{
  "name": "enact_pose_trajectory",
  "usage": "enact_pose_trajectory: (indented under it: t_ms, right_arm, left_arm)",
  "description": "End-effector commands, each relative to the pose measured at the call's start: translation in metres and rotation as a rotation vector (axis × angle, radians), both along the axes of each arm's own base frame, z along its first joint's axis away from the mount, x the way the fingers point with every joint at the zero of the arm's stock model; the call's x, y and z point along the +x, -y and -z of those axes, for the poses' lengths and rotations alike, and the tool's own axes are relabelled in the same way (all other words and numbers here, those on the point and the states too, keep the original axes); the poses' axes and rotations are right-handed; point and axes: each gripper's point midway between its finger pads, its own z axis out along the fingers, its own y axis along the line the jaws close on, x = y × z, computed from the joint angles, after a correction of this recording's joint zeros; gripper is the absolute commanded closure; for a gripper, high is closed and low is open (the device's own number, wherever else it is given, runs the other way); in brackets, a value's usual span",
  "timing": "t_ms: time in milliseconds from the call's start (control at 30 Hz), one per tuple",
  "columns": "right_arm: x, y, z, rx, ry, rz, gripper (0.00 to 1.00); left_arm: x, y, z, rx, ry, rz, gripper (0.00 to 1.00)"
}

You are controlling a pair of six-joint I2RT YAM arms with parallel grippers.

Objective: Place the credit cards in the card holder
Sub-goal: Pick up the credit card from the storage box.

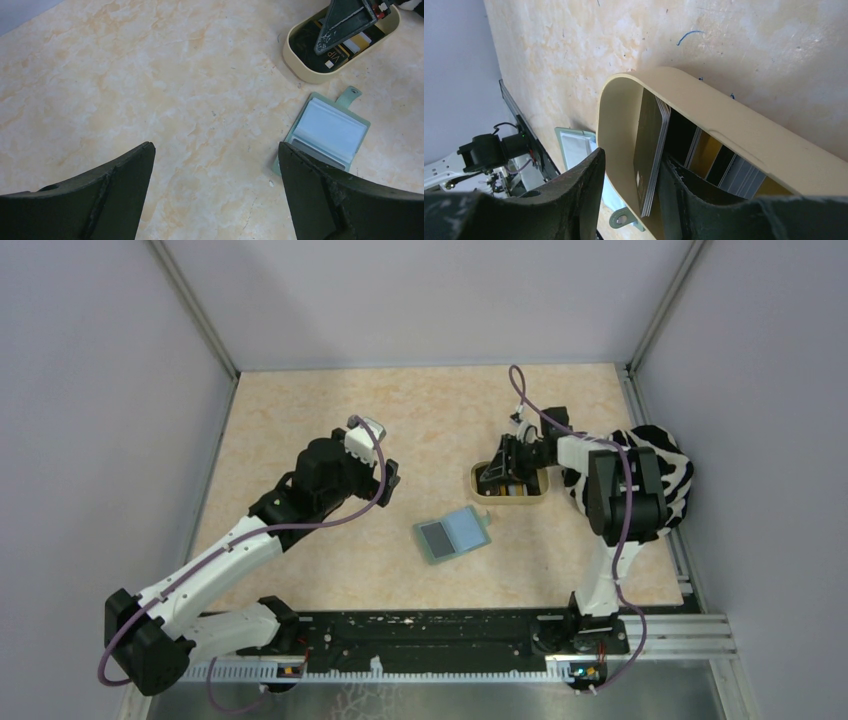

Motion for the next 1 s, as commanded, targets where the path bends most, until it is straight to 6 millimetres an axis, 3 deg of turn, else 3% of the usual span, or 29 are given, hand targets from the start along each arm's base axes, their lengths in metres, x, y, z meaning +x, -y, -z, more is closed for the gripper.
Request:
enact_pose_trajectory:
  t_ms: [0,967]
  right_arm:
    - [0.001,-0.006,-0.003,0.027,0.016,-0.038,0.58]
    - [0.007,0.003,-0.031,0.076,0.056,-0.038,0.58]
  left_arm:
    - [0.001,0.0,-0.005,0.0,0.017,0.009,0.01]
    - [0.001,0.001,-0.002,0.002,0.01,0.011,0.01]
